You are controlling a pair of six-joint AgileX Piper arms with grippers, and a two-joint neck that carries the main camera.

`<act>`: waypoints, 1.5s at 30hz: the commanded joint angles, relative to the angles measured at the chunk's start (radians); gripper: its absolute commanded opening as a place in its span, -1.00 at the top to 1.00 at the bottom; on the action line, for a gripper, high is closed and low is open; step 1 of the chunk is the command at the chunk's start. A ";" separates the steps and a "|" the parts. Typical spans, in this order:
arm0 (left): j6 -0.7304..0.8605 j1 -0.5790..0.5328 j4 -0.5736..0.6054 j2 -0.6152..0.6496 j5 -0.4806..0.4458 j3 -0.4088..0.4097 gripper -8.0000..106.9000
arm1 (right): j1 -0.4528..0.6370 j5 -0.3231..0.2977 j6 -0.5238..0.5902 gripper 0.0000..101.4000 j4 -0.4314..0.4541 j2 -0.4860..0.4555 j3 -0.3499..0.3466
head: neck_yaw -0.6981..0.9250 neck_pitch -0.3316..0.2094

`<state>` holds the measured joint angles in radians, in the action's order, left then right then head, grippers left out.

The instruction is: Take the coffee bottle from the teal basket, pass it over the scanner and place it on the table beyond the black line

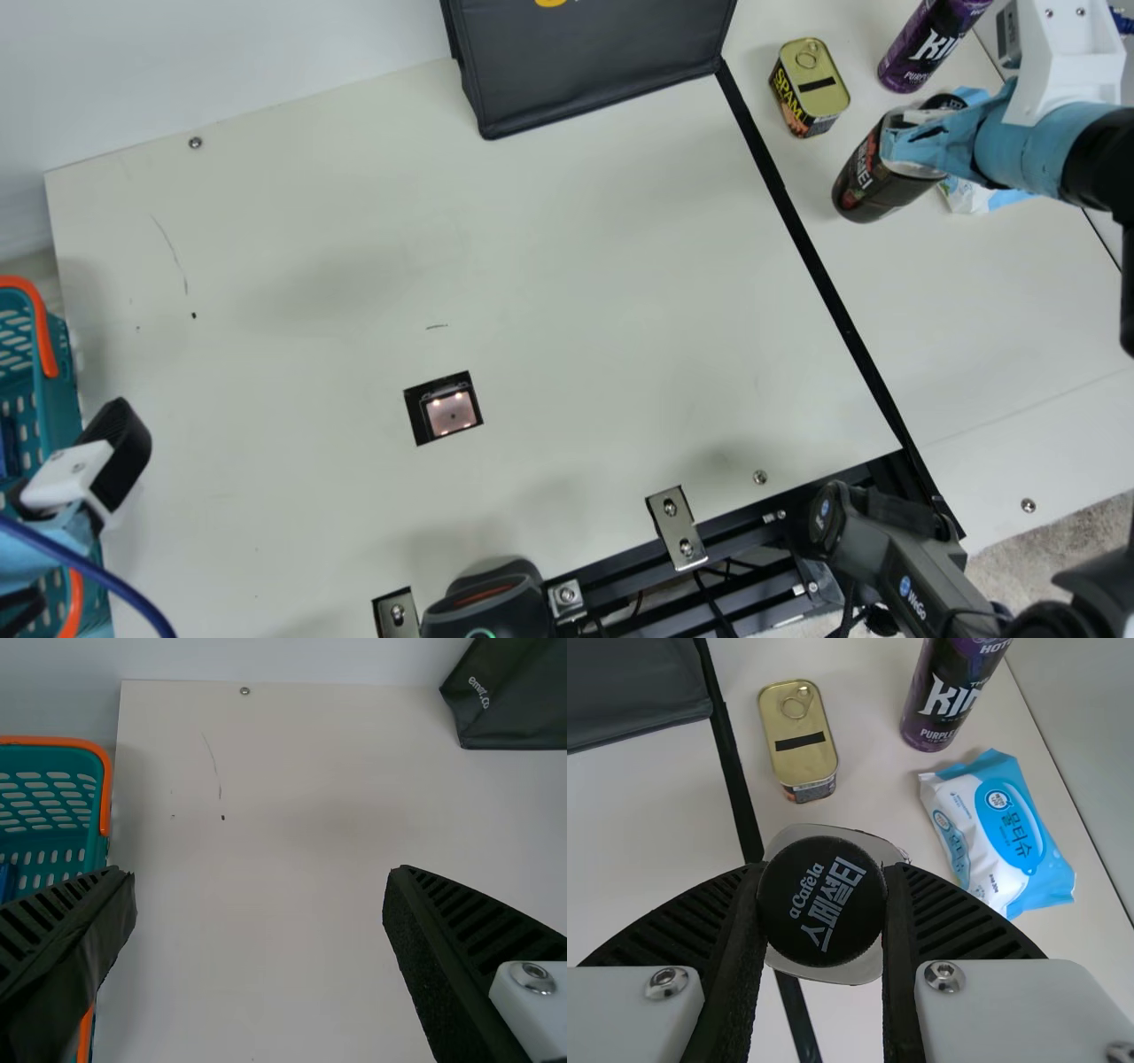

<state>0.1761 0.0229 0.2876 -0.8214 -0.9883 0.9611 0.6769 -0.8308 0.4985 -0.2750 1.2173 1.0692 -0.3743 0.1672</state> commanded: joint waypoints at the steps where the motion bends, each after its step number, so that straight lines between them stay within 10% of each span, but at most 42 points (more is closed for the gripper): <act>1: 0.000 0.000 0.000 0.000 0.000 0.000 -0.71 | 0.011 0.009 0.039 1.00 -0.010 0.014 0.002 | -0.002 -0.029; 22: 0.000 0.000 0.000 0.000 0.000 0.000 -0.71 | 0.016 0.114 0.161 1.00 -0.078 0.130 -0.014 | -0.002 -0.029; 45: 0.000 0.000 0.000 0.000 0.000 0.000 -0.71 | 0.012 0.139 0.169 -0.51 -0.069 0.162 -0.025 | -0.002 -0.029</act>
<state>0.1761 0.0229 0.2876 -0.8214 -0.9883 0.9611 0.6895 -0.6857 0.6663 -0.3461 1.3798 1.0460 -0.3743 0.1672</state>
